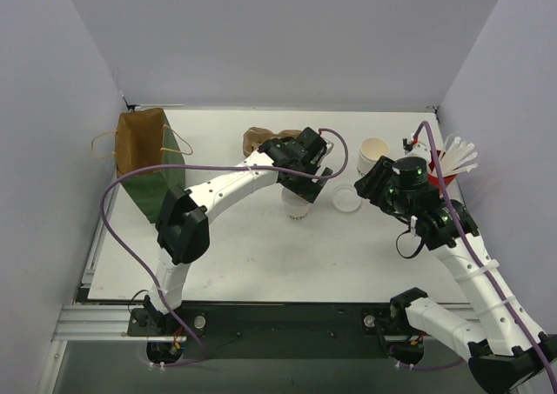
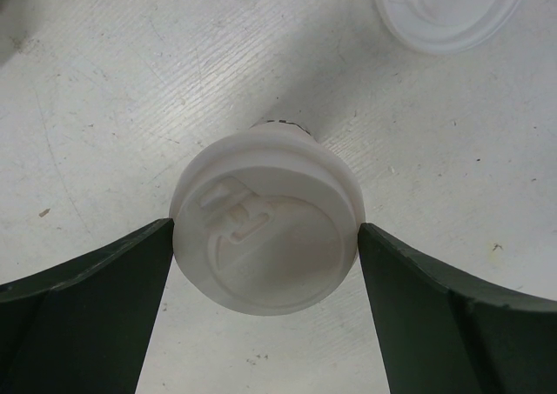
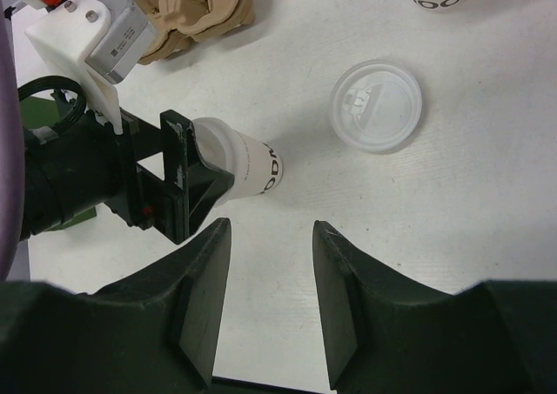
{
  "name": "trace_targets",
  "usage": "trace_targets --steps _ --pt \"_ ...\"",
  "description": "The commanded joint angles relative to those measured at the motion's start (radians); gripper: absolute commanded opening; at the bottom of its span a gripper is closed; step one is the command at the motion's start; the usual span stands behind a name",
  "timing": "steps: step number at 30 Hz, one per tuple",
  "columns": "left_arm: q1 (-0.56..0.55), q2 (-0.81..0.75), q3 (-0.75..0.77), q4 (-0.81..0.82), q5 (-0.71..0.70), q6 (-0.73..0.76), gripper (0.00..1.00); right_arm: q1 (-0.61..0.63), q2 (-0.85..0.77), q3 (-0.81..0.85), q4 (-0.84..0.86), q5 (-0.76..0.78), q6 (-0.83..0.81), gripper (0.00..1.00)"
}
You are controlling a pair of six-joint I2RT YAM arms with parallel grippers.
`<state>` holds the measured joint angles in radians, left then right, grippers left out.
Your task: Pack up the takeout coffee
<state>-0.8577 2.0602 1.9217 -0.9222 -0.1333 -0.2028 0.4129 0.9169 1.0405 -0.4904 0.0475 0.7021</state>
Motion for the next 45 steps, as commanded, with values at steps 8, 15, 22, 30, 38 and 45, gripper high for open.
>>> trace_targets --steps 8,15,22,30,38,45 --pt "0.013 -0.006 -0.061 0.039 0.031 -0.015 0.97 -0.003 0.008 0.001 -0.004 0.006 -0.007 0.38" --pt "0.013 -0.035 -0.027 0.031 0.003 -0.007 0.97 -0.002 0.011 0.006 -0.005 0.005 -0.007 0.38" --pt "0.011 -0.063 -0.023 0.029 -0.017 -0.004 0.97 -0.003 0.016 0.007 -0.004 0.002 -0.006 0.38" --pt "0.013 -0.091 -0.036 0.06 -0.02 0.005 0.97 -0.003 0.019 0.007 -0.004 -0.003 -0.007 0.38" --pt "0.013 -0.097 -0.043 0.06 -0.019 0.016 0.97 0.0 0.022 0.006 -0.002 -0.006 -0.007 0.38" --pt "0.013 -0.11 -0.047 0.075 -0.028 0.02 0.97 -0.002 0.03 0.01 -0.004 -0.008 -0.01 0.38"
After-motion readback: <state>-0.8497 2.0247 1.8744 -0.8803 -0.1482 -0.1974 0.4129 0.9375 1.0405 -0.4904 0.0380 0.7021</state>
